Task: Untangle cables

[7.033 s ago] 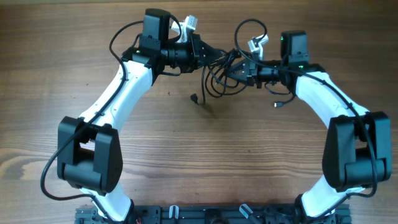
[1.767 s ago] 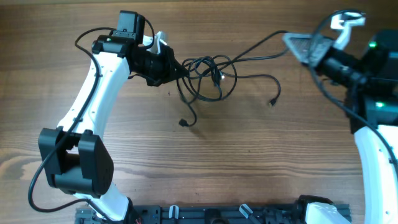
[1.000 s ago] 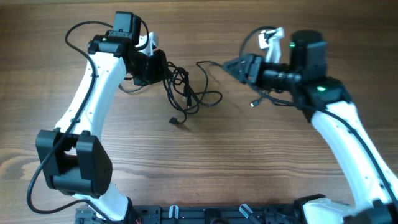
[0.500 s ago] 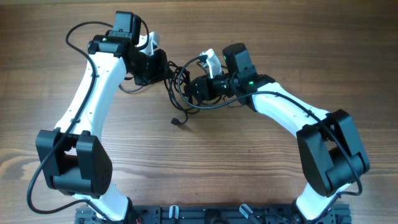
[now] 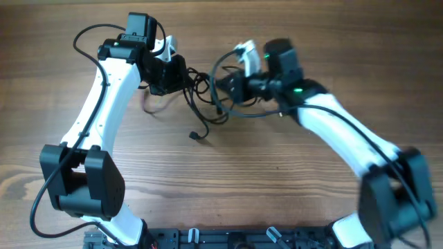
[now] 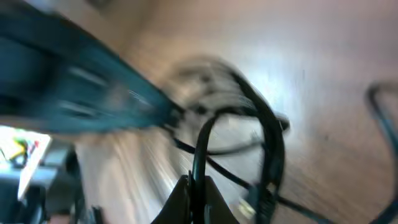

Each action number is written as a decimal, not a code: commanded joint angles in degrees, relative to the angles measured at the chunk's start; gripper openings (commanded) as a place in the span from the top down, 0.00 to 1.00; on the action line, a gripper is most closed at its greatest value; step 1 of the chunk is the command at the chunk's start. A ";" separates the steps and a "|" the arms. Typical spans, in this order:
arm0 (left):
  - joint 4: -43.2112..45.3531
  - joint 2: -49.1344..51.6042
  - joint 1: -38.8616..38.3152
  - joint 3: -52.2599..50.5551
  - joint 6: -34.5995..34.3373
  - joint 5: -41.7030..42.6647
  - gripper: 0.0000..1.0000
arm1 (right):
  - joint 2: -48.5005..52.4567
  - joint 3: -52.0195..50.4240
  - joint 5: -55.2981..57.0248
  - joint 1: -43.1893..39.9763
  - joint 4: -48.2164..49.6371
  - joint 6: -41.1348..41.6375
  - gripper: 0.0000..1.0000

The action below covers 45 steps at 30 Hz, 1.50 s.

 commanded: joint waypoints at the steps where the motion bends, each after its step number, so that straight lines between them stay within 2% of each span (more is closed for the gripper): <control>1: -1.07 -0.04 -0.13 -0.04 0.68 1.03 0.96 | -15.50 1.05 -4.50 -5.53 -1.46 5.11 0.96; 5: -1.11 -0.04 -0.13 -0.04 0.46 1.01 0.96 | -27.04 1.05 -12.63 -13.03 -1.57 7.65 0.96; 9: -1.53 -0.04 -0.13 -0.04 0.48 1.01 0.96 | -34.49 1.05 -20.87 -24.85 -0.04 16.09 0.96; 12: -1.73 -0.04 -0.13 -0.09 0.48 1.01 0.96 | -35.10 1.05 -31.67 -32.87 9.05 28.20 0.96; 15: -1.70 -0.04 -0.13 -0.13 0.48 0.83 0.96 | -32.39 1.05 -40.37 -42.14 28.68 50.10 0.96; 16: -1.70 -0.04 -0.13 -0.13 0.52 0.59 0.96 | -31.32 1.03 -39.85 -44.06 28.92 50.10 0.96; 19: -1.68 -0.04 -0.13 -0.13 0.52 0.59 0.96 | -25.83 1.03 -38.34 -47.36 24.11 43.76 0.96; 22: -1.49 -0.04 -0.13 -0.13 0.55 0.61 0.96 | -17.73 1.03 -37.16 -46.95 11.37 32.81 0.96; 25: -0.09 -0.04 -0.13 -0.13 0.55 0.63 0.96 | -7.26 1.03 -30.38 -45.66 -3.82 20.83 0.96; 30: 4.63 -0.09 -0.11 -0.13 0.81 1.55 0.96 | -2.45 1.03 -22.25 -41.27 -14.32 9.86 0.95; 32: 7.19 -0.42 0.07 -0.11 1.01 4.24 0.96 | -2.47 1.03 -19.80 -39.01 -17.46 6.80 0.92; 33: 9.68 -0.87 0.42 -0.11 1.01 8.04 0.96 | -2.47 1.03 -18.84 -37.40 -18.49 5.60 0.81; 35: 16.61 -2.40 1.51 -0.11 0.94 18.93 0.96 | -2.47 1.03 -18.36 -33.51 -19.30 5.07 0.53; 36: 20.76 -3.48 2.21 -0.11 0.81 25.53 0.96 | -2.49 1.05 -18.36 -31.41 -19.10 5.09 0.46; 39: 26.47 -4.92 4.11 -0.11 -1.77 36.28 0.96 | -3.17 1.05 -15.78 -27.89 -18.99 5.03 0.38; 42: 31.80 -5.03 6.64 -0.11 -7.08 44.78 0.96 | -6.84 1.05 -3.72 -24.98 -19.98 3.37 0.21; 45: 39.78 -5.03 8.22 -0.11 -13.73 49.92 0.96 | -11.45 1.05 3.85 -23.85 -22.34 -1.29 0.15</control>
